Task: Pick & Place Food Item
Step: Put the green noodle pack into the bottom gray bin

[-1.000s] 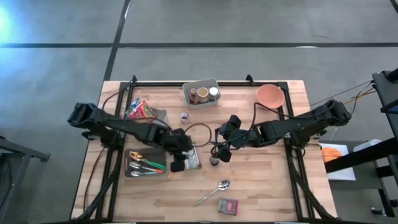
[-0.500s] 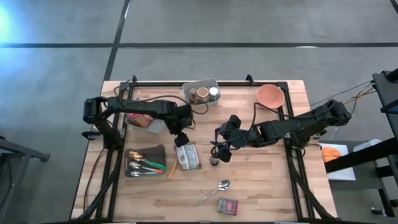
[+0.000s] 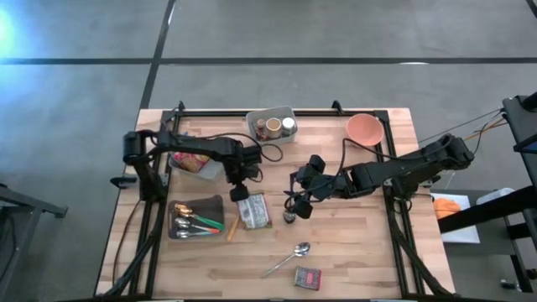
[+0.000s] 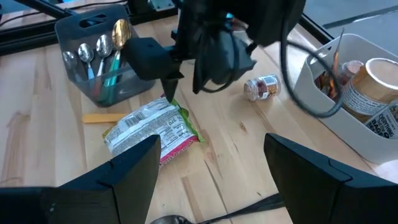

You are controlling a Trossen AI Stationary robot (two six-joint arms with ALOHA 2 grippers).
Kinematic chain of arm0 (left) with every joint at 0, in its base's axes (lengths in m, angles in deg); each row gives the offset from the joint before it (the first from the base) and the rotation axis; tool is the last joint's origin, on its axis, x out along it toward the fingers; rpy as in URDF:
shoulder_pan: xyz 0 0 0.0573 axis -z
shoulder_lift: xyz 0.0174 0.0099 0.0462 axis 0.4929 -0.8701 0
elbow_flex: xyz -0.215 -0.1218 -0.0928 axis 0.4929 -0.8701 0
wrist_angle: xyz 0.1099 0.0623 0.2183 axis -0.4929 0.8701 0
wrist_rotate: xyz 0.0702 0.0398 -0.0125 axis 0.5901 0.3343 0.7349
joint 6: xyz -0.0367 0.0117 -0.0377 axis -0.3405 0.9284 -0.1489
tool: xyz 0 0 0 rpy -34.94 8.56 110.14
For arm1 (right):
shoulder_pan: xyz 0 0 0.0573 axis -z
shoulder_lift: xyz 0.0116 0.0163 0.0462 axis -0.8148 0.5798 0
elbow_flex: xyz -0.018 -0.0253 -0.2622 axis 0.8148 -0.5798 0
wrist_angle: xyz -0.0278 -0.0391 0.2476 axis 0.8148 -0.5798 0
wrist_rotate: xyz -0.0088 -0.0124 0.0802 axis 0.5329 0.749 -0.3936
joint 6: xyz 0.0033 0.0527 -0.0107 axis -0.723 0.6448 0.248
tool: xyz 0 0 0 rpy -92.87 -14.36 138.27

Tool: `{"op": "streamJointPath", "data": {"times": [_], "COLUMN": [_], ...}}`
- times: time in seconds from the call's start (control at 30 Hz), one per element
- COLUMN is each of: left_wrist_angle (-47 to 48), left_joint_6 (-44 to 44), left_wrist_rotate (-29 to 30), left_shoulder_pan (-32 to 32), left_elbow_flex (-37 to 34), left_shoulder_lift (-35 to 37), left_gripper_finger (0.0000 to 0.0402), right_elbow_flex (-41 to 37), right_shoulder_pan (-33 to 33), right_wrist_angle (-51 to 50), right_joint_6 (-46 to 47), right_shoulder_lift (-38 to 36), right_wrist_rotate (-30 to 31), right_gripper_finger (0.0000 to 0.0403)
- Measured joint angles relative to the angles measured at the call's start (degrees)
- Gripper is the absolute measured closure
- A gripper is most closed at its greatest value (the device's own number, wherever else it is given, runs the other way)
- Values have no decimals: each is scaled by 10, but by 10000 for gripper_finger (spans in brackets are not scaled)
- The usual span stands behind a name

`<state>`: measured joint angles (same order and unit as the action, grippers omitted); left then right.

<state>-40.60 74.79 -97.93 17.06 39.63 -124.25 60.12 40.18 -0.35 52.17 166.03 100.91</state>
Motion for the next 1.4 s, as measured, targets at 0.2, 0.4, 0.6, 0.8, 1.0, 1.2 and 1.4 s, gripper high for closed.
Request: {"op": "streamJointPath", "data": {"times": [0.2, 0.4, 0.6, 0.8, 1.0, 1.2, 1.4], "left_wrist_angle": [9, 9, 9, -19, -65, -68, -66], "left_joint_6": [40, 76, 92, 72, -11, -28, -52], "left_wrist_rotate": [-51, -108, -148, -153, -159, -146, -87], "left_shoulder_pan": [1, 4, 6, 11, 12, 21, 34], "left_elbow_flex": [0, 0, 0, -15, -36, -35, -36], "left_shoulder_lift": [-28, -43, -51, -49, -48, -39, -1], "left_gripper_finger": [145, 173, 229, 315, 396, 400, 401], "right_elbow_flex": [0, 0, 0, 0, 0, 1, 1], "right_shoulder_pan": [0, 0, 0, 0, 0, 0, 0], "right_wrist_angle": [0, 0, 0, 0, 0, 0, 0], "right_joint_6": [0, 0, 0, 1, 2, 1, 0], "right_shoulder_lift": [0, 0, 0, 0, 0, 0, 0], "right_wrist_rotate": [0, 0, 0, 0, 0, 0, 0], "right_gripper_finger": [121, 121, 121, 121, 121, 121, 121]}}
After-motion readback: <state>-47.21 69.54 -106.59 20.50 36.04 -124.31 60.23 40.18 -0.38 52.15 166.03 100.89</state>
